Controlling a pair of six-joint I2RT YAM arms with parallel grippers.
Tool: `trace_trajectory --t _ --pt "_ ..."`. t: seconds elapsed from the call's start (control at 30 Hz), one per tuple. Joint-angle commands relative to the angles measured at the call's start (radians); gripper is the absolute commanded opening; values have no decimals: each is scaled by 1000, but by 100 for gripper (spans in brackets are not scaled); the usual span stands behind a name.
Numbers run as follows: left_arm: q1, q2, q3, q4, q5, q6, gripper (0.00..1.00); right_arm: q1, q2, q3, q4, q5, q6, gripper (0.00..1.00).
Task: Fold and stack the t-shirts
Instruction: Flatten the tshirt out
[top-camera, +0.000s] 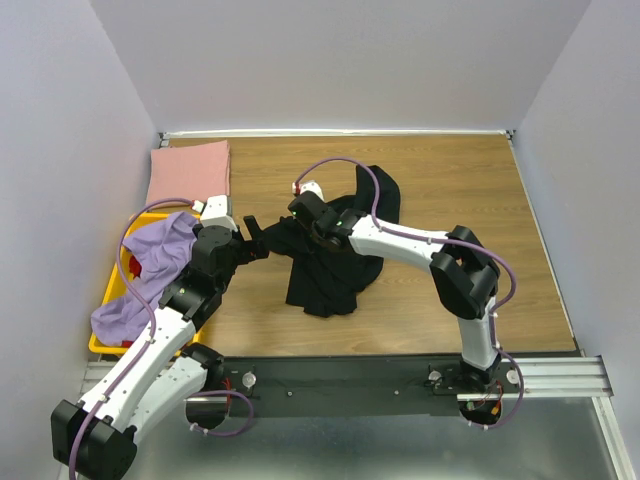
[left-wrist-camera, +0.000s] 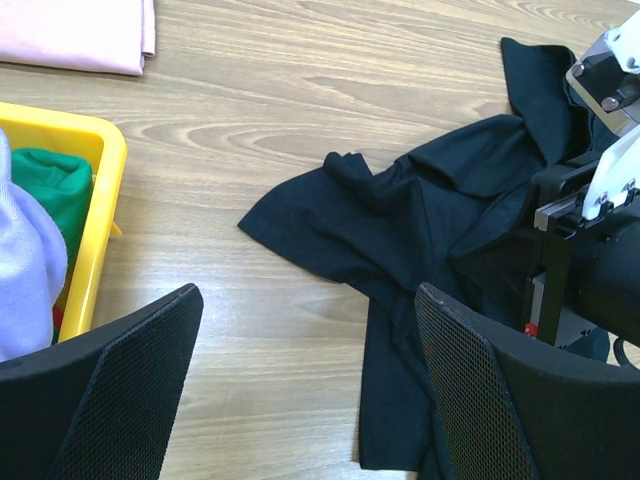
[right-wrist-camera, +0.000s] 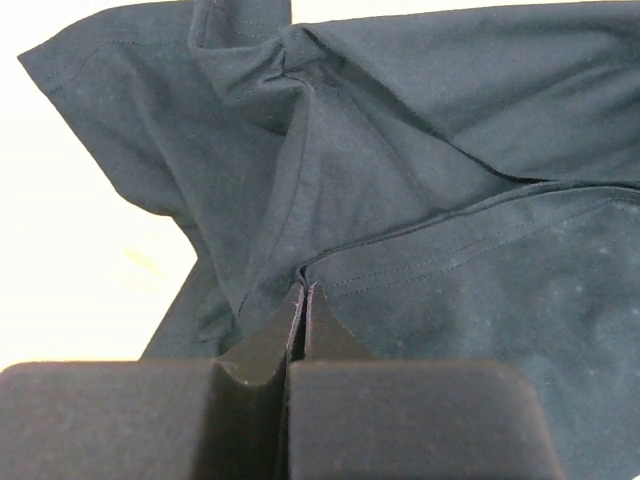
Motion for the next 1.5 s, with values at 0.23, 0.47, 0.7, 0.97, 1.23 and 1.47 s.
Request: trace_trajectory --t 0.23,0.47,0.7,0.97,1.23,1.47 --pt "6 3 5 11 8 0 95 -128 -271 -213 -24 382 -35 1" --pt "6 23 0 28 49 9 95 -608 -582 -419 -52 506 6 2" --pt "6 82 -1 54 169 -9 95 -764 -652 -420 -70 331 26 44" --pt "6 260 -9 64 186 -111 94 -758 -689 -512 -38 -321 62 50" --pt "7 467 68 64 49 -137 82 -756 -678 -667 109 -518 112 50" --pt "7 638 150 90 -7 -149 74 -755 -621 -666 206 -597 131 52"
